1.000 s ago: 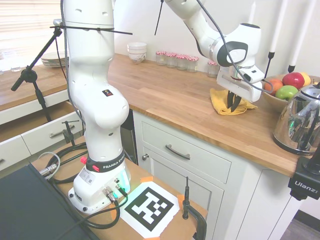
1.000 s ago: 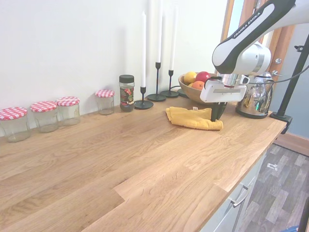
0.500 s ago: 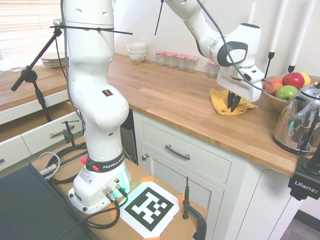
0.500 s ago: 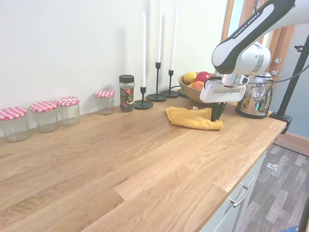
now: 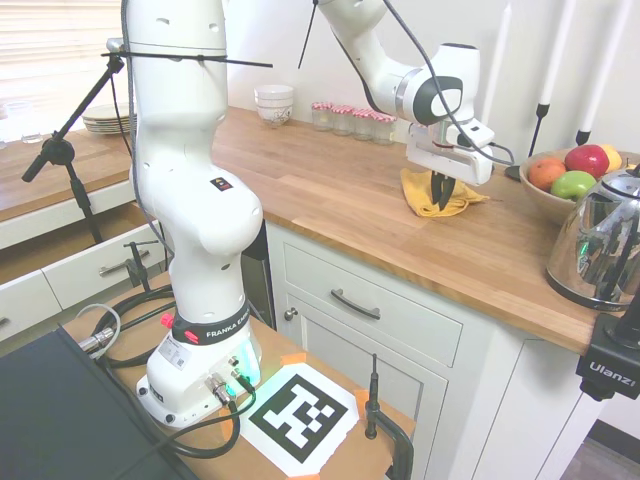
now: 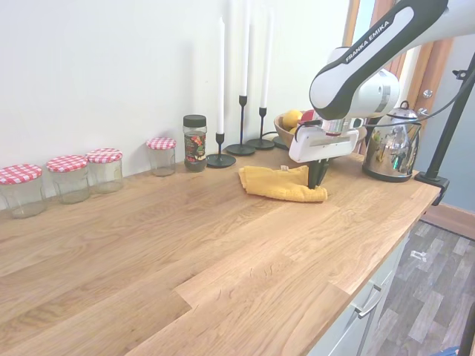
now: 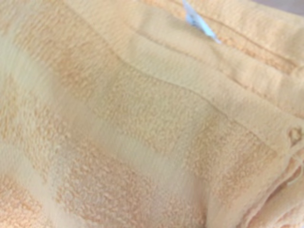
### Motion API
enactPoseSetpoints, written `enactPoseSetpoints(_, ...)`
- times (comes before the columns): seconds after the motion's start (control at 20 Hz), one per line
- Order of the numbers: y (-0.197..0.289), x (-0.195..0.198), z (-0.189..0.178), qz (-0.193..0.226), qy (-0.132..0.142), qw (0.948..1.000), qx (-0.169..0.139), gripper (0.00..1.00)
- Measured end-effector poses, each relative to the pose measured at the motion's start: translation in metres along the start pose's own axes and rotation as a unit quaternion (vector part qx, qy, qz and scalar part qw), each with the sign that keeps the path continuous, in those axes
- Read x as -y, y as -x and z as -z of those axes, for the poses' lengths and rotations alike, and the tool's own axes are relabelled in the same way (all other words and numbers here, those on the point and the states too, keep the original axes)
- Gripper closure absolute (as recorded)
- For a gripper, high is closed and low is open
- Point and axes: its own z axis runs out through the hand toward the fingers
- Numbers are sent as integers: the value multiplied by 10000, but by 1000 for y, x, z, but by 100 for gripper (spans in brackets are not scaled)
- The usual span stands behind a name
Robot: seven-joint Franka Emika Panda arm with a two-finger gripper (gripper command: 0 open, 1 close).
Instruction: Wipe the counter
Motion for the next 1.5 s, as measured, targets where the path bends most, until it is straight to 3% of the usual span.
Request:
enactPoseSetpoints(0.45, 123, 83, 4, 717, 170, 9971, -210, 100)
enactPoseSetpoints(0.9, 238, 129, 7, 1437, 287, 9880, -498, 100)
enactPoseSetpoints(1.2, 260, 134, 8, 1637, 320, 9842, -591, 100)
enactPoseSetpoints(1.5, 242, 129, 8, 1380, 292, 9888, -488, 100)
